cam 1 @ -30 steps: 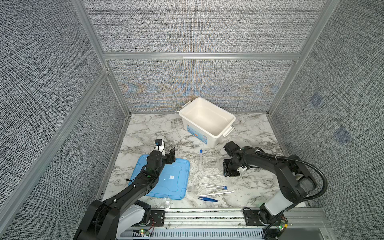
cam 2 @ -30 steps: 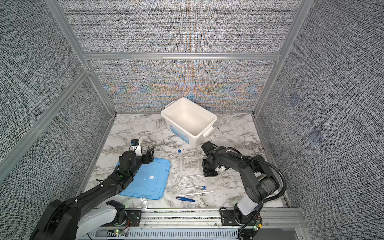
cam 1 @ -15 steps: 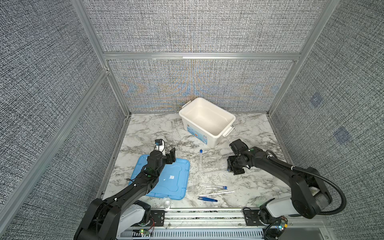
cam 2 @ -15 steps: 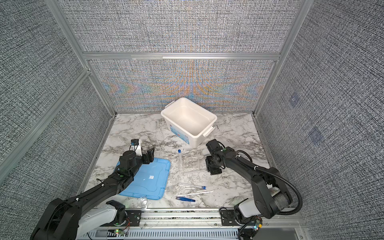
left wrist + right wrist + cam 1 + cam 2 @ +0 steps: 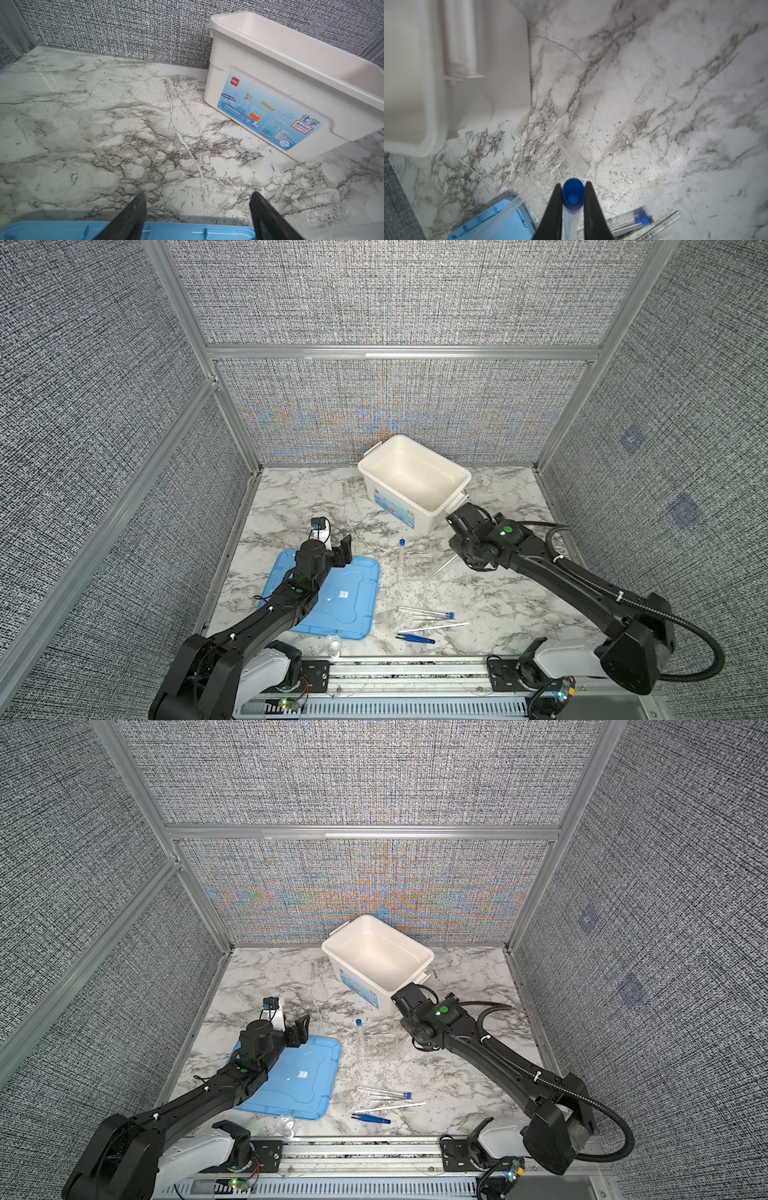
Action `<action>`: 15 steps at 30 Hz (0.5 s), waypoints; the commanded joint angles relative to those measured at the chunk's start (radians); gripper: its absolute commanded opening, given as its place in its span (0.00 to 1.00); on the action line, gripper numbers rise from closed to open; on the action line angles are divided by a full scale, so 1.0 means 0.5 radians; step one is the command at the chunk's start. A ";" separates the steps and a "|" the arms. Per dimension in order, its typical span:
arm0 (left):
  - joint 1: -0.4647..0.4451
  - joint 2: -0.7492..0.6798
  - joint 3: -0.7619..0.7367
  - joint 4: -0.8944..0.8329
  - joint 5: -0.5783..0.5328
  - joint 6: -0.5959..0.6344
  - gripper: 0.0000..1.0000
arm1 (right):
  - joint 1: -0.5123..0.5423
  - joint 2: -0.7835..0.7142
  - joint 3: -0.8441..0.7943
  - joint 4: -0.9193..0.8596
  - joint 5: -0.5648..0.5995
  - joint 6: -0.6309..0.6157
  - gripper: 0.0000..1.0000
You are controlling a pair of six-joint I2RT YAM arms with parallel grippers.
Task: Organize the chemistry lab equipment
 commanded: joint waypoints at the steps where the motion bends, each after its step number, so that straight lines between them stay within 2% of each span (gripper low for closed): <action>1: -0.001 0.002 0.017 0.027 0.029 0.053 0.79 | 0.070 0.027 0.081 0.016 0.357 -0.578 0.14; 4: 0.001 -0.003 0.025 0.017 0.044 0.078 0.79 | 0.119 -0.015 -0.014 0.304 0.362 -0.915 0.14; 10: -0.004 0.007 0.028 0.028 0.070 0.078 0.79 | 0.126 -0.181 -0.329 0.983 0.092 -1.424 0.14; 15: -0.004 0.053 0.036 0.043 0.078 0.061 0.79 | 0.148 -0.252 -0.466 1.227 -0.062 -1.577 0.14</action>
